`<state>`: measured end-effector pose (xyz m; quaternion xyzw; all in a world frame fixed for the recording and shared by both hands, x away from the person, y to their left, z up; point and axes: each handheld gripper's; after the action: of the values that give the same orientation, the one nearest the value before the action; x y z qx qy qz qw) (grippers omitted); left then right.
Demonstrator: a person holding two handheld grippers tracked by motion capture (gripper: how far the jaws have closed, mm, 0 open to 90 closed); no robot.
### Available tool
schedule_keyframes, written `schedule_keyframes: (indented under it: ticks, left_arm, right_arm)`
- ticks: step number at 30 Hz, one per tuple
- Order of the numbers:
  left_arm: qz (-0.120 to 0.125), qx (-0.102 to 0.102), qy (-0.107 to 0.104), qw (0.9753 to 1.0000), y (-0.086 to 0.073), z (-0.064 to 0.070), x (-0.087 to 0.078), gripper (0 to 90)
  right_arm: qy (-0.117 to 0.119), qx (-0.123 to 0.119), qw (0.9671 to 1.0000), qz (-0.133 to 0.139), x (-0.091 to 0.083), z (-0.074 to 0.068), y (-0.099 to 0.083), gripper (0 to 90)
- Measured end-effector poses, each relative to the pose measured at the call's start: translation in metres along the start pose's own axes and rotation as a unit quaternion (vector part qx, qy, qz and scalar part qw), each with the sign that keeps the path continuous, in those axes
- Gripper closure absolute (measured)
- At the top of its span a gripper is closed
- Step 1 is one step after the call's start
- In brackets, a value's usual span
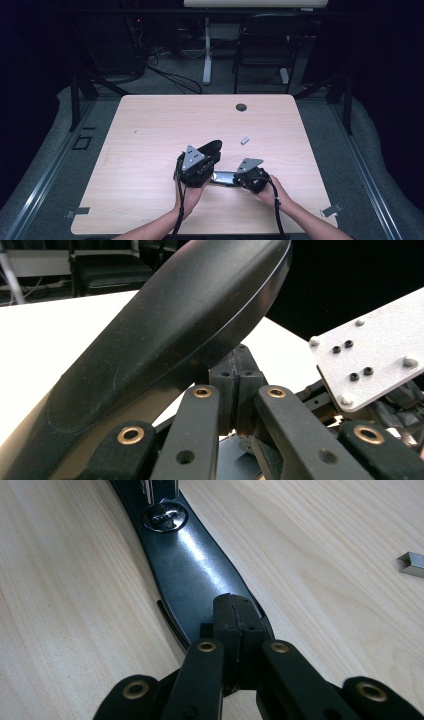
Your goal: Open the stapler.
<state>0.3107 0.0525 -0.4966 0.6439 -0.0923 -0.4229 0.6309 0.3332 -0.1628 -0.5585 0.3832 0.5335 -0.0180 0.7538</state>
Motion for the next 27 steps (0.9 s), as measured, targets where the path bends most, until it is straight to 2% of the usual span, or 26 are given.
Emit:
schedule_keyframes:
  ticks: [3, 9, 11, 15, 27]
  left_arm:
    - [0.001, 0.004, 0.002, 1.0, 0.0, 0.0, 0.0, 90.0]
    - [0.006, 0.016, 0.024, 0.9996, 0.002, 0.0, -0.002, 90.0]
    - [0.007, 0.009, 0.032, 0.9994, 0.004, -0.002, -0.004, 90.0]
    - [0.012, 0.006, 0.038, 0.9992, 0.005, -0.005, -0.006, 90.0]
    - [0.02, -0.009, 0.04, 0.999, 0.009, -0.012, -0.014, 90.0]
  right_arm:
    - [0.002, 0.001, 1.0, 0.002, 0.0, 0.0, 0.0, 90.0]
    - [0.002, 0.0, 1.0, 0.003, 0.0, 0.0, 0.0, 90.0]
    - [0.002, 0.006, 1.0, 0.005, 0.001, 0.0, 0.0, 90.0]
    - [0.001, -0.003, 1.0, -0.002, 0.0, 0.001, 0.0, 90.0]
    - [-0.001, 0.0, 1.0, 0.001, 0.0, 0.001, 0.0, 90.0]
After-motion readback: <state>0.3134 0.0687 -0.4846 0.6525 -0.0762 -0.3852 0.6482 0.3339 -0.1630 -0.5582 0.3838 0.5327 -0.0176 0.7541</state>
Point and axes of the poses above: each handheld gripper's, and its own axes: x roughly forward along the jaws, y roughly out of its top, z roughly to its right, and after that the axes turned 6 degrees about -z, right-handed
